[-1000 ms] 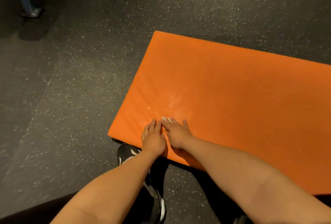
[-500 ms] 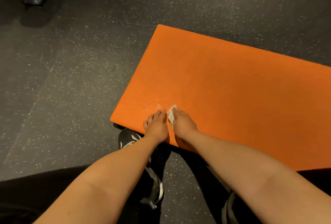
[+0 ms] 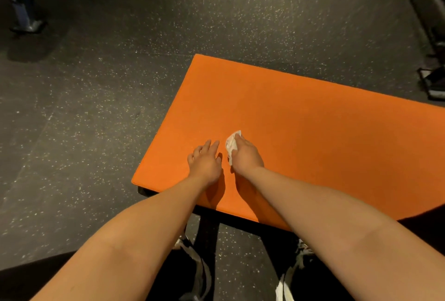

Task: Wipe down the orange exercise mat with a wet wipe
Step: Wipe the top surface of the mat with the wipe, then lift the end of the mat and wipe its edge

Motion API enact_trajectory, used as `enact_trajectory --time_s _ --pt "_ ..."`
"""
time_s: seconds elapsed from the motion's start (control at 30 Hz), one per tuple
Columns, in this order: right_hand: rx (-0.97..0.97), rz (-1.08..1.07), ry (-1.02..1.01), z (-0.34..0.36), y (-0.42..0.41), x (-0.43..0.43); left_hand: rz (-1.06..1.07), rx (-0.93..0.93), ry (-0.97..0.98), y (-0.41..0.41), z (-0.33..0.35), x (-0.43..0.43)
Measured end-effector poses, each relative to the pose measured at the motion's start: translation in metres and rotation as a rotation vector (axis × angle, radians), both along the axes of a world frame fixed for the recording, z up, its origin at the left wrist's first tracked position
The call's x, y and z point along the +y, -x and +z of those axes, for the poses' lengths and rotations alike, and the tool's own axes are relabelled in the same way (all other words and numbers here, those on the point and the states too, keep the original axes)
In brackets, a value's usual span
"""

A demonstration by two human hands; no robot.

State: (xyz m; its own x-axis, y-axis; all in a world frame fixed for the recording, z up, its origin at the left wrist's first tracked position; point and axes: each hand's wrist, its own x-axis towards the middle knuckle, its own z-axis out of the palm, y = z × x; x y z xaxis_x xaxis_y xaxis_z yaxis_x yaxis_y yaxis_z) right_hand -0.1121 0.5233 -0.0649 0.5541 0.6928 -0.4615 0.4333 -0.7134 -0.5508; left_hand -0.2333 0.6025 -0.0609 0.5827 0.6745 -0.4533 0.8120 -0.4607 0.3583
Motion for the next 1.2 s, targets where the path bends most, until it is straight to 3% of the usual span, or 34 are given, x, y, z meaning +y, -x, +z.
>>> enact_trajectory --time_s 0.57,0.7,0.83,1.07,1.2 --pt "0.128 -0.212 -0.136 -0.053 -0.073 0.166 0.129 -0.107 0.065 -0.102 -0.053 0.147" --pt "0.054 -0.188 -0.072 -0.063 -0.09 0.194 0.211 -0.087 0.053 -0.122 -0.059 0.186" --pt "0.062 -0.174 -0.144 -0.06 -0.097 0.225 0.369 -0.055 0.067 -0.138 -0.065 0.219" --pt "0.155 -0.232 -0.186 -0.051 -0.111 0.249 0.356 0.059 0.093 -0.146 -0.067 0.252" --pt "0.157 -0.221 -0.205 -0.034 -0.116 0.257 0.387 -0.082 -0.012 -0.144 -0.051 0.256"
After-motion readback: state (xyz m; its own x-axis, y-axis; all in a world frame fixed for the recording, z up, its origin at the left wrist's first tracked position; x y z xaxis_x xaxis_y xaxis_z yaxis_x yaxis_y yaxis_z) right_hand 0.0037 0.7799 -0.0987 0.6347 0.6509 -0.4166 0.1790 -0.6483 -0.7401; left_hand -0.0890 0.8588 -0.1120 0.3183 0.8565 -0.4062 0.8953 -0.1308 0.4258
